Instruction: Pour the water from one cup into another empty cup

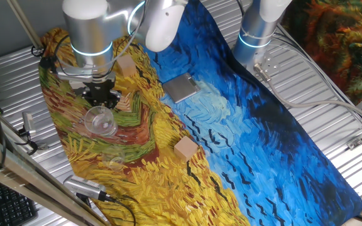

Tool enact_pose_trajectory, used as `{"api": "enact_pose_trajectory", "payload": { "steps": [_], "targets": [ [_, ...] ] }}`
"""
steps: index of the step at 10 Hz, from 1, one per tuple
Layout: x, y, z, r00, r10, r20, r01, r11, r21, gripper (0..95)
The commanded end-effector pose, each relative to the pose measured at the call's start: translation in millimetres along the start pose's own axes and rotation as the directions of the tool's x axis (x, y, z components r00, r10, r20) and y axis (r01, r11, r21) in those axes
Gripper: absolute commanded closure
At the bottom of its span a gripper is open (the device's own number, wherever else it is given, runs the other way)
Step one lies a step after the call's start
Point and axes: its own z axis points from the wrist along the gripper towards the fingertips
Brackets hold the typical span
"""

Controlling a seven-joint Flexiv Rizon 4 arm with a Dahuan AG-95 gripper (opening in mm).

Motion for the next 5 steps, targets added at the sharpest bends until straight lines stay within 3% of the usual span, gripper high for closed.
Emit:
{"api": "enact_pose_trajectory", "payload": {
  "steps": [1,5],
  "targets": [
    [0.4,2.1,6.8,1.0,0.011,0.02,-0.011,1.0,-0.006,95.0],
    [1.8,1.8,11.9,0.999,0.013,0.049,-0.013,1.0,-0.004,95.0]
  ]
}}
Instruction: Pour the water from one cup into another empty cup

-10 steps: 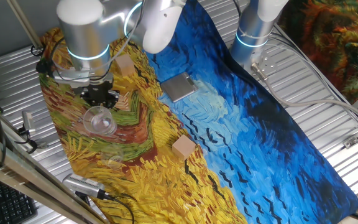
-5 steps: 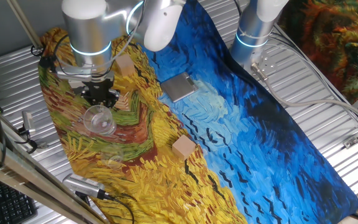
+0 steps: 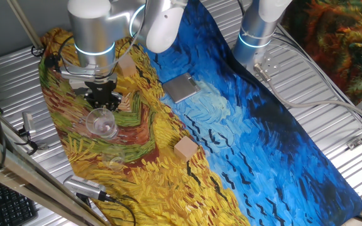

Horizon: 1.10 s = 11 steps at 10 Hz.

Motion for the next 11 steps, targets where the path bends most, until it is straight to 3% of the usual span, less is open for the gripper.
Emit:
{"api": "enact_pose_trajectory", "payload": {
  "steps": [1,7,9,11],
  "targets": [
    [1.0,0.6,0.8,1.0,0.0,0.013,0.0,1.0,0.004,95.0],
    [5.1,-0.7,6.3,0.997,0.005,0.079,-0.006,1.0,0.01,95.0],
    [6.4,-1.4,8.4,0.996,0.001,0.088,-0.002,1.0,0.01,95.0],
    [6.9,-3.2,11.3,0.997,-0.008,0.079,0.008,1.0,0.006,95.0]
  ]
}}
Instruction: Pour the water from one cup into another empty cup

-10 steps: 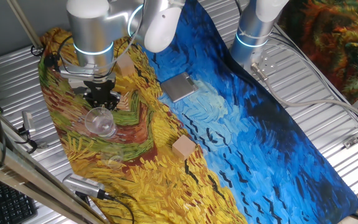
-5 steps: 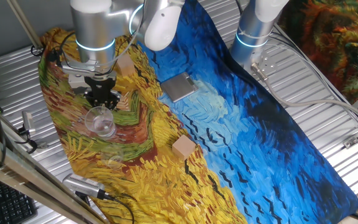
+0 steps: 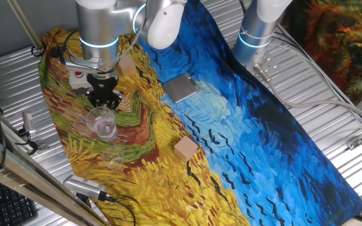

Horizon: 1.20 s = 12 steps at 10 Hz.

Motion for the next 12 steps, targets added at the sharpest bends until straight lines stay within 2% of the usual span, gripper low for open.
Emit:
{"api": "enact_pose_trajectory", "payload": {
  "steps": [1,6,8,12],
  "targets": [
    [-0.2,-1.0,2.4,1.0,-0.004,-0.006,0.004,1.0,-0.004,95.0],
    [1.9,2.3,11.7,1.0,-0.006,0.001,0.006,1.0,0.0,95.0],
    [2.0,2.2,11.7,1.0,-0.002,0.016,0.002,1.0,-0.006,95.0],
    [2.2,2.4,11.7,1.0,-0.02,-0.012,0.02,1.0,0.01,95.0]
  ]
}}
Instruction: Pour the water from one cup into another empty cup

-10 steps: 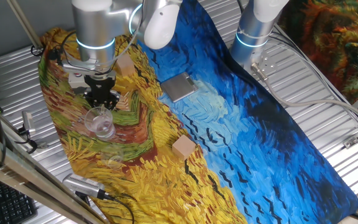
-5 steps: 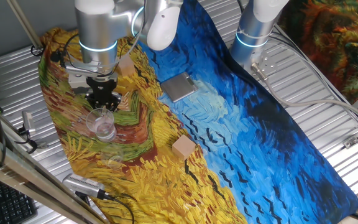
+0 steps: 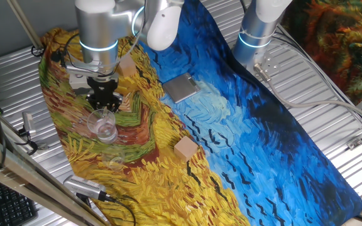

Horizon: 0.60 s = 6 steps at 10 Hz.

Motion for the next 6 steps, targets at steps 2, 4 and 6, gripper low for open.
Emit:
{"api": "enact_pose_trajectory", "payload": {
  "steps": [2,4,6],
  "targets": [
    [1.5,-0.3,1.4,0.999,-0.012,0.037,0.012,1.0,-0.015,76.0],
    [1.8,-0.1,1.4,1.0,-0.023,0.011,0.023,1.0,-0.005,57.0],
    [1.8,-0.1,1.4,1.0,-0.023,0.012,0.023,1.0,-0.007,57.0]
  ]
}}
